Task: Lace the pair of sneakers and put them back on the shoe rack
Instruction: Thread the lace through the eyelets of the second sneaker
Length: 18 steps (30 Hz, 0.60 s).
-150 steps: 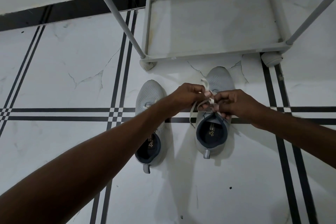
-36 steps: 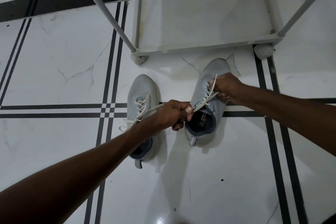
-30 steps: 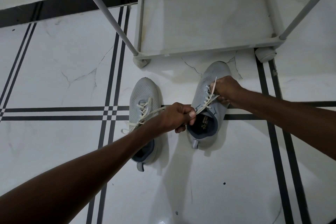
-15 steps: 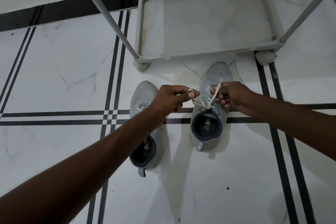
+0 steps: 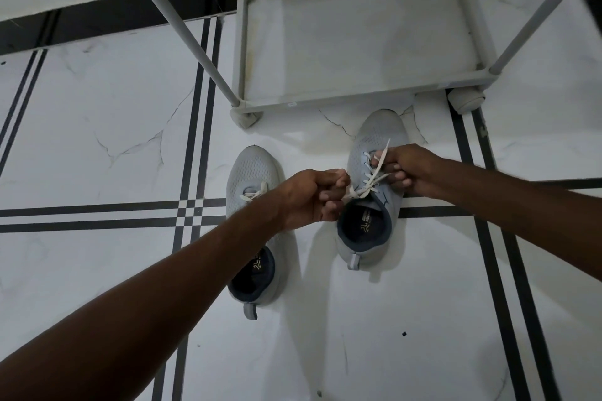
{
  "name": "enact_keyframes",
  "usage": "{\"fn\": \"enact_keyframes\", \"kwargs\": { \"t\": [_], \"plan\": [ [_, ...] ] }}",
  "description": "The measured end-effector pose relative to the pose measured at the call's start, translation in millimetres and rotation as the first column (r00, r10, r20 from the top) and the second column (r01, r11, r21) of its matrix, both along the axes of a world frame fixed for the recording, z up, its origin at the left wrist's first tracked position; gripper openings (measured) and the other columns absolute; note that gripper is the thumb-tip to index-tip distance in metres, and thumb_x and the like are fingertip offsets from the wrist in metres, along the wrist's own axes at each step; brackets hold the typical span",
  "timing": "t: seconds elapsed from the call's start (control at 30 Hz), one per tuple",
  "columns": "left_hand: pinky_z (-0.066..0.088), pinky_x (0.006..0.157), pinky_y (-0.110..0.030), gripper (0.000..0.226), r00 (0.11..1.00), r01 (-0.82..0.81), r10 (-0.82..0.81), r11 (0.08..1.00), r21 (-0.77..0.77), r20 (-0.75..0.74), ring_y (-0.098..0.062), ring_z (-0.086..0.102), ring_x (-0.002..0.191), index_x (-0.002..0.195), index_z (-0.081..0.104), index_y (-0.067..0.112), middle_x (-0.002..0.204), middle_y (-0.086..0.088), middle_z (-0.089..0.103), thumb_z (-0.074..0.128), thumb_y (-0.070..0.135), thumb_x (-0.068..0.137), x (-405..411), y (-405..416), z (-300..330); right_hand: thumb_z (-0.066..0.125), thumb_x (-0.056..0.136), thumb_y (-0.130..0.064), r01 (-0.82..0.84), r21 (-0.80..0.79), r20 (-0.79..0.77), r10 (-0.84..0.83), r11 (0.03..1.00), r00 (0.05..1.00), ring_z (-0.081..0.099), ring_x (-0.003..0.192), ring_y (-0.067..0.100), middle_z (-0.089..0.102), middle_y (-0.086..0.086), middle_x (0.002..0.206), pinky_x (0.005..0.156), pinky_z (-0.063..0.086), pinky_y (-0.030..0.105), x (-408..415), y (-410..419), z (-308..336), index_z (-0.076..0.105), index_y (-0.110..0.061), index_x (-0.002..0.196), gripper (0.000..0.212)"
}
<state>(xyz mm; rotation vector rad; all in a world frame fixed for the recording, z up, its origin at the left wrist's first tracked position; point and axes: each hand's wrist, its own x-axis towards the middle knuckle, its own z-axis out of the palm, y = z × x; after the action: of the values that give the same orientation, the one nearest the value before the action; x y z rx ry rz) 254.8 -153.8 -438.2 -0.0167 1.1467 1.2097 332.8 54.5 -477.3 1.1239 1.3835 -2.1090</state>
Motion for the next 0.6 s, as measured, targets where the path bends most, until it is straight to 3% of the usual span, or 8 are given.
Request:
{"fn": "enact_keyframes", "kwargs": {
  "t": [0.1, 0.27, 0.33, 0.53, 0.6],
  "plan": [
    [0.016, 0.041, -0.019, 0.029, 0.999, -0.018, 0.018, 1.0, 0.011, -0.04, -0.007, 0.026, 0.037, 0.077, 0.049, 0.013, 0.049, 0.007, 0.028, 0.032, 0.008, 0.1, 13.2, -1.2, -12.2, 0.045, 0.098, -0.012, -0.009, 0.079, -0.004, 0.009, 0.997, 1.0, 0.025, 0.03, 0.005, 0.045, -0.003, 0.042, 0.027, 0.019, 0.014, -2.7, 0.6, 1.5, 0.059, -0.004, 0.08, 0.024],
    [0.015, 0.037, -0.013, 0.03, 0.998, -0.031, 0.029, 0.999, -0.019, -0.058, -0.004, 0.019, 0.033, 0.077, 0.048, 0.012, 0.047, 0.007, 0.026, 0.031, 0.008, 0.101, 14.5, -1.8, -12.4, 0.052, 0.092, -0.006, -0.05, 0.269, -0.003, 0.053, 0.962, 0.999, 0.028, 0.028, 0.006, 0.049, 0.002, 0.04, 0.029, 0.019, 0.012, -8.5, 1.0, 7.8, 0.065, 0.001, 0.078, 0.021],
    [0.016, 0.037, -0.012, 0.031, 0.998, -0.03, 0.026, 0.998, -0.058, -0.062, -0.004, 0.019, 0.033, 0.076, 0.048, 0.013, 0.047, 0.007, 0.026, 0.031, 0.008, 0.101, 15.9, -2.7, -9.3, 0.05, 0.093, -0.006, -0.061, 0.307, 0.016, 0.059, 0.95, 0.998, 0.028, 0.027, 0.006, 0.048, 0.001, 0.038, 0.029, 0.02, 0.011, -10.6, 0.1, 8.7, 0.063, -0.001, 0.076, 0.022],
    [0.025, 0.036, -0.016, 0.031, 0.998, 0.056, -0.056, 0.992, -0.115, 0.003, -0.004, 0.022, 0.036, 0.077, 0.049, 0.017, 0.051, 0.007, 0.027, 0.032, 0.01, 0.102, 16.9, -11.2, -5.2, 0.055, 0.088, -0.004, -0.103, 0.477, 0.059, 0.085, 0.873, 0.995, 0.038, 0.037, 0.014, 0.053, 0.009, 0.057, 0.033, 0.026, 0.015, -10.7, -10.5, 5.6, 0.069, 0.001, 0.087, 0.015],
    [0.03, 0.04, -0.018, 0.029, 0.996, 0.05, -0.06, 0.988, -0.148, -0.06, -0.007, 0.029, 0.039, 0.079, 0.052, 0.015, 0.051, 0.006, 0.03, 0.034, 0.01, 0.101, 13.4, -11.4, -3.7, 0.056, 0.089, -0.006, -0.116, 0.552, 0.036, 0.115, 0.826, 0.993, 0.042, 0.039, 0.014, 0.056, 0.007, 0.059, 0.034, 0.03, 0.015, -12.0, -16.5, 7.3, 0.07, -0.005, 0.085, 0.015]
  ]
}}
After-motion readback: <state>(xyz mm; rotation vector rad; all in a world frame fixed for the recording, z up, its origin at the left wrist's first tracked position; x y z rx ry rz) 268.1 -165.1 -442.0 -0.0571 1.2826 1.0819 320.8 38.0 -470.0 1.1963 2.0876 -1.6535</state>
